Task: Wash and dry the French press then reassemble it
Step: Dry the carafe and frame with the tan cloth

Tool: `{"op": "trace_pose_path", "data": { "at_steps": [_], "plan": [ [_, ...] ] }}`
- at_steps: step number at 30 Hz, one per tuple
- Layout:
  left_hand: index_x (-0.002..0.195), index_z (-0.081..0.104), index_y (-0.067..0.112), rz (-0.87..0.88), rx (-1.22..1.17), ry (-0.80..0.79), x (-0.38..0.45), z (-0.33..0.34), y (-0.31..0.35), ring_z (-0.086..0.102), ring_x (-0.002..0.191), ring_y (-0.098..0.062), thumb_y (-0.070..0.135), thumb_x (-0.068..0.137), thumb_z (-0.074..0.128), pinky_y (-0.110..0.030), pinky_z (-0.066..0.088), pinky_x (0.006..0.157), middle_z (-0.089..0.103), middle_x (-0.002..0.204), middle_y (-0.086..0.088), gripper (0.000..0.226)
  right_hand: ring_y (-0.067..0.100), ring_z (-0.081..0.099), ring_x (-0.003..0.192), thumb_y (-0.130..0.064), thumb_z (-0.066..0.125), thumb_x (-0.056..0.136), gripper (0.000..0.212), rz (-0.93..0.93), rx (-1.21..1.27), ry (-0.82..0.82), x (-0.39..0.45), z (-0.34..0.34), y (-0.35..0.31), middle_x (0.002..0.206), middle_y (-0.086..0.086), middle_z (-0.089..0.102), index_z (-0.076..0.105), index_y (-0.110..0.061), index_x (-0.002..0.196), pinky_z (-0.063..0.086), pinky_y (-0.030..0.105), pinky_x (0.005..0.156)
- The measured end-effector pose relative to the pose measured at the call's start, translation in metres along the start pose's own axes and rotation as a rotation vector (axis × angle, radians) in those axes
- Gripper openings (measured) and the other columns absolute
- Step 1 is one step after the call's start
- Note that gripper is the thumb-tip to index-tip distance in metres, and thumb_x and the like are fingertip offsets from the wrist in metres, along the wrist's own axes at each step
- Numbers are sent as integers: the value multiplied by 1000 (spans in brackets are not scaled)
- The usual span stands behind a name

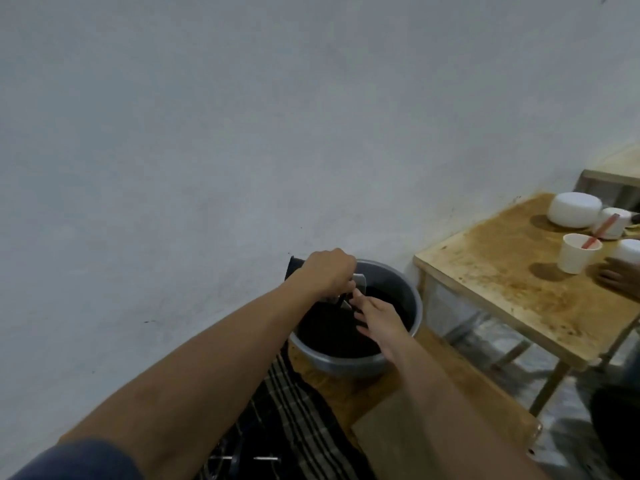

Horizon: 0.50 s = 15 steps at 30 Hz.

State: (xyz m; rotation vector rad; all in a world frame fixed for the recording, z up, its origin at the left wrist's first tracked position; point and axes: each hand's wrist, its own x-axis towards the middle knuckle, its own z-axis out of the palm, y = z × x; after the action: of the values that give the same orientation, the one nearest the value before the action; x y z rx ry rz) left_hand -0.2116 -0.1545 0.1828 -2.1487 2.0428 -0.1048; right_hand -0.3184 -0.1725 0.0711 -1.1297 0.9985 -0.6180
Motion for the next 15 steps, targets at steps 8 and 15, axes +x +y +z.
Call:
{"op": "trace_pose_path", "data": {
  "at_steps": [8, 15],
  "plan": [
    [113, 61, 7, -3, 101, -100, 31, 6, 17, 64, 98, -32, 31, 94, 56, -35, 46, 72, 60, 112, -14, 31, 15, 63, 103, -36, 58, 94, 17, 13, 42, -2, 28, -18, 8, 106, -3, 70, 67, -22, 98, 49, 41, 100],
    [109, 61, 6, -10, 32, -125, 33, 9, 17, 64, 93, -31, 34, 92, 57, -34, 46, 68, 60, 107, -13, 33, 18, 66, 96, -35, 58, 95, 22, -23, 7, 3, 29, -28, 13, 100, 4, 72, 70, -17, 96, 52, 36, 94]
  ]
}}
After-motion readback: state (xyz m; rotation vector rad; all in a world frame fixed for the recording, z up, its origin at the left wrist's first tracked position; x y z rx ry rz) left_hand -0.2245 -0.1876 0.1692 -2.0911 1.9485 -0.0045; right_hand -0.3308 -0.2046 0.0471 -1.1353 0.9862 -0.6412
